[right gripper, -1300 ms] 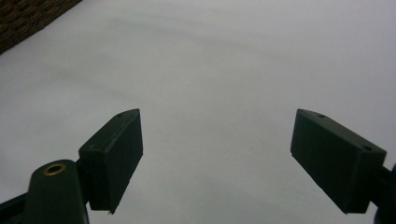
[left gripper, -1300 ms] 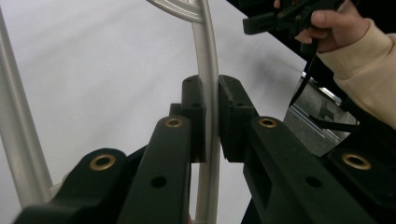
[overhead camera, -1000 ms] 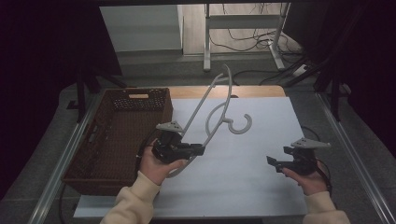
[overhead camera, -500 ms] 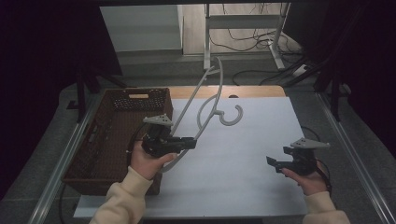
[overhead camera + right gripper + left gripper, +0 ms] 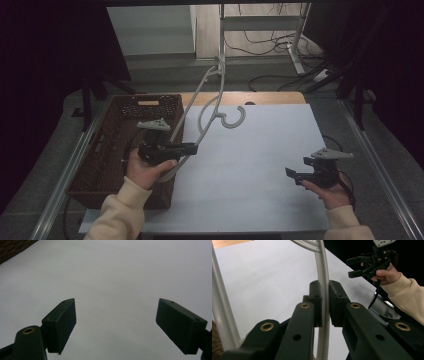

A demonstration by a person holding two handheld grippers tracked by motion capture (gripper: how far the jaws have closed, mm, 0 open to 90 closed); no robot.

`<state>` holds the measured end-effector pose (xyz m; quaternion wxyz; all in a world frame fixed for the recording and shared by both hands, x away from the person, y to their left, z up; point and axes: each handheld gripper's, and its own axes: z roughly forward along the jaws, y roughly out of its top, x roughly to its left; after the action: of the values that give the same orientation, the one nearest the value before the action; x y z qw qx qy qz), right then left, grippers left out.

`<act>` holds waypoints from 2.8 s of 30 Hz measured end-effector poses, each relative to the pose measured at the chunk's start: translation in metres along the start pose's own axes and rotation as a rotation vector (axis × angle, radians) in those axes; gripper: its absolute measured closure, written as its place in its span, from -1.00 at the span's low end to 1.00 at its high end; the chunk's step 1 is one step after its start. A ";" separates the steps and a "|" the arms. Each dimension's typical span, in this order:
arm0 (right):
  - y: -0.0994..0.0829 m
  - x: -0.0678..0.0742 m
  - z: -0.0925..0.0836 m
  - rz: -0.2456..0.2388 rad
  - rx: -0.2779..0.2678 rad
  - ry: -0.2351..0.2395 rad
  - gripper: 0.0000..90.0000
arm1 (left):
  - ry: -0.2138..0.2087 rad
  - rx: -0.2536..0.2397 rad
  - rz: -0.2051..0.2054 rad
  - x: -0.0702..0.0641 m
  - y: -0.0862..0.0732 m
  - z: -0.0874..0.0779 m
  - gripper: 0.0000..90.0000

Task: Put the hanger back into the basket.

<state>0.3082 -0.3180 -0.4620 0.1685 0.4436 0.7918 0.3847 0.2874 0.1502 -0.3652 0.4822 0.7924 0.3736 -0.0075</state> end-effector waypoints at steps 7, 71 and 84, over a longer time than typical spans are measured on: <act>0.001 0.001 0.001 -0.007 -0.003 0.002 -0.63 | 0.014 -0.009 -0.014 0.007 -0.003 -0.009 0.82; 0.000 0.005 0.004 -0.014 0.009 0.002 -0.64 | 0.111 0.095 -0.008 0.063 -0.059 -0.084 0.82; 0.000 0.004 0.004 -0.007 0.009 0.000 -0.64 | 0.113 0.136 0.003 0.070 -0.069 -0.090 0.82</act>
<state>0.3080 -0.3128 -0.4642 0.1677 0.4414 0.7952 0.3805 0.2652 0.2782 -0.3950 0.4056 0.8229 0.3978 0.0126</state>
